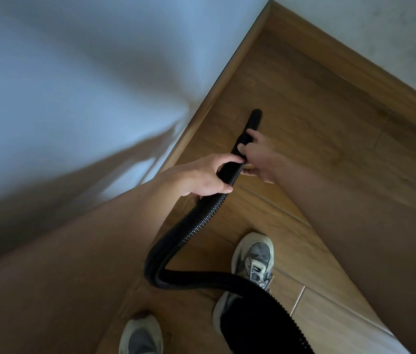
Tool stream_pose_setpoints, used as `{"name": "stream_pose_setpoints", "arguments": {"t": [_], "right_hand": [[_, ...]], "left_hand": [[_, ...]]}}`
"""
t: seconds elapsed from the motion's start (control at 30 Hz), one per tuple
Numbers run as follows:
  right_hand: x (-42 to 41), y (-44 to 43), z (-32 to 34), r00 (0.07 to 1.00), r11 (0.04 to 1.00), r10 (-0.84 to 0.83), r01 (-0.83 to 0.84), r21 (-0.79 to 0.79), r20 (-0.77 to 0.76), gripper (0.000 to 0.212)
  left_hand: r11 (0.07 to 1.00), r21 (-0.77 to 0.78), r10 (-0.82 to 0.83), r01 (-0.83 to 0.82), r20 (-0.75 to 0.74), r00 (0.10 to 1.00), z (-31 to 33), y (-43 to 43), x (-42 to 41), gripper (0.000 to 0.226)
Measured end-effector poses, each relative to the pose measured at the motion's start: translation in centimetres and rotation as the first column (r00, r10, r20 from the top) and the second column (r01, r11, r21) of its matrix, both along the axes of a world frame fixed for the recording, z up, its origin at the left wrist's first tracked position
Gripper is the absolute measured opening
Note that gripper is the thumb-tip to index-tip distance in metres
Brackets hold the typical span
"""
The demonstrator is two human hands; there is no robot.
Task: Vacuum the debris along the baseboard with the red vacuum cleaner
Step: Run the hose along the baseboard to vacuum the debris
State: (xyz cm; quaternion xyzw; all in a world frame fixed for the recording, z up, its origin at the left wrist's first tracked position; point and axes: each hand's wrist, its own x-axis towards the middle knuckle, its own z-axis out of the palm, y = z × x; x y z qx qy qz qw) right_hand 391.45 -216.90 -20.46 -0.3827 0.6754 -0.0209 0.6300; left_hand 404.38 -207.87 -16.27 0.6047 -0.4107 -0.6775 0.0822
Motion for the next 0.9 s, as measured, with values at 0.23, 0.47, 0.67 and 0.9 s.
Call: {"name": "stream_pose_setpoints", "arguments": {"t": [0.23, 0.47, 0.67, 0.9], "right_hand": [[-1.0, 2.7, 2.7, 0.984, 0.99, -0.136, 0.139, -0.021, 0.12, 0.063], [-1.6, 7.3, 7.1, 0.966, 0.962, -0.189, 0.218, -0.166, 0.175, 0.058], [-3.4, 11.1, 11.2, 0.945, 0.942, -0.245, 0.285, -0.179, 0.218, 0.057], [-6.5, 15.0, 15.0, 0.881, 0.904, -0.369, 0.414, -0.106, 0.298, 0.057]], "left_hand": [[0.984, -0.149, -0.086, 0.094, 0.059, 0.995, 2.4, 2.8, 0.6, 0.071], [0.941, -0.271, -0.17, 0.201, 0.134, 0.976, 6.7, 6.7, 1.8, 0.07], [0.898, -0.325, -0.258, 0.296, 0.153, 0.954, 10.1, 9.6, 1.2, 0.07], [0.827, -0.374, -0.35, 0.42, 0.244, 0.905, 12.8, 12.2, -1.0, 0.072]]}}
